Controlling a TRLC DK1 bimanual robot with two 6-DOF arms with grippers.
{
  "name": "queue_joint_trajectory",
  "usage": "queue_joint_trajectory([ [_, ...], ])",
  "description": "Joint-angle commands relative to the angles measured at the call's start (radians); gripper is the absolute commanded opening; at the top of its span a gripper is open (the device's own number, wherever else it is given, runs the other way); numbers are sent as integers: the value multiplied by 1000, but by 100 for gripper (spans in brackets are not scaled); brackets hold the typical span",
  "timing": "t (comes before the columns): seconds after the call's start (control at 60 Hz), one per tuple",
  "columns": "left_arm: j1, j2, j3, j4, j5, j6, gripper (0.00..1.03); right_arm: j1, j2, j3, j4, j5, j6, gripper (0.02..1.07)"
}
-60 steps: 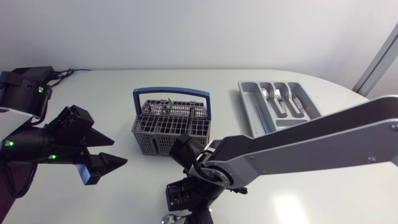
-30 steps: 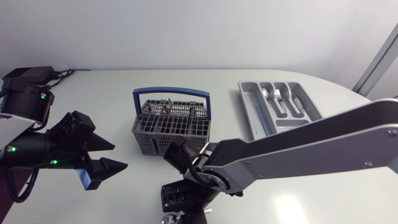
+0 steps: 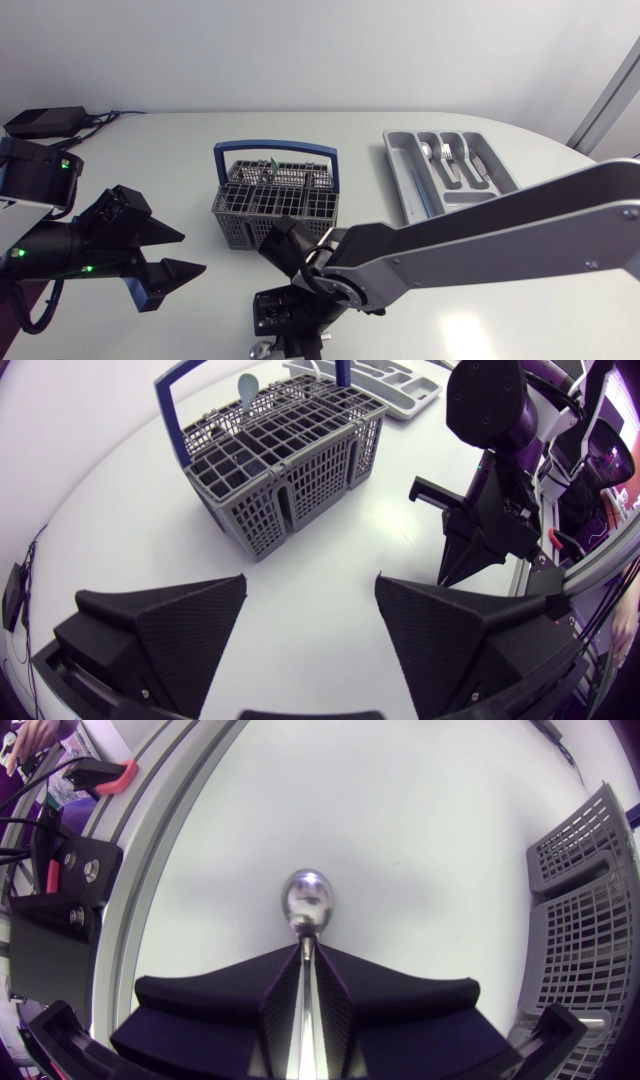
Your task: Unload the cutlery basket into the drawer organizer.
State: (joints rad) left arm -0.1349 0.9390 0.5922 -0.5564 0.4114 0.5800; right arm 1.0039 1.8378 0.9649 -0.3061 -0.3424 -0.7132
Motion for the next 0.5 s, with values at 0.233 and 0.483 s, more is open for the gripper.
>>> queue_joint_trajectory([
  [0.233,-32,-80,-78,47,9,0,95,-2,-75,-40,4,14,55,20],
  [0.483,-32,-112,-97,46,7,-2,95,30,-6,-69,55,42,87,62],
])
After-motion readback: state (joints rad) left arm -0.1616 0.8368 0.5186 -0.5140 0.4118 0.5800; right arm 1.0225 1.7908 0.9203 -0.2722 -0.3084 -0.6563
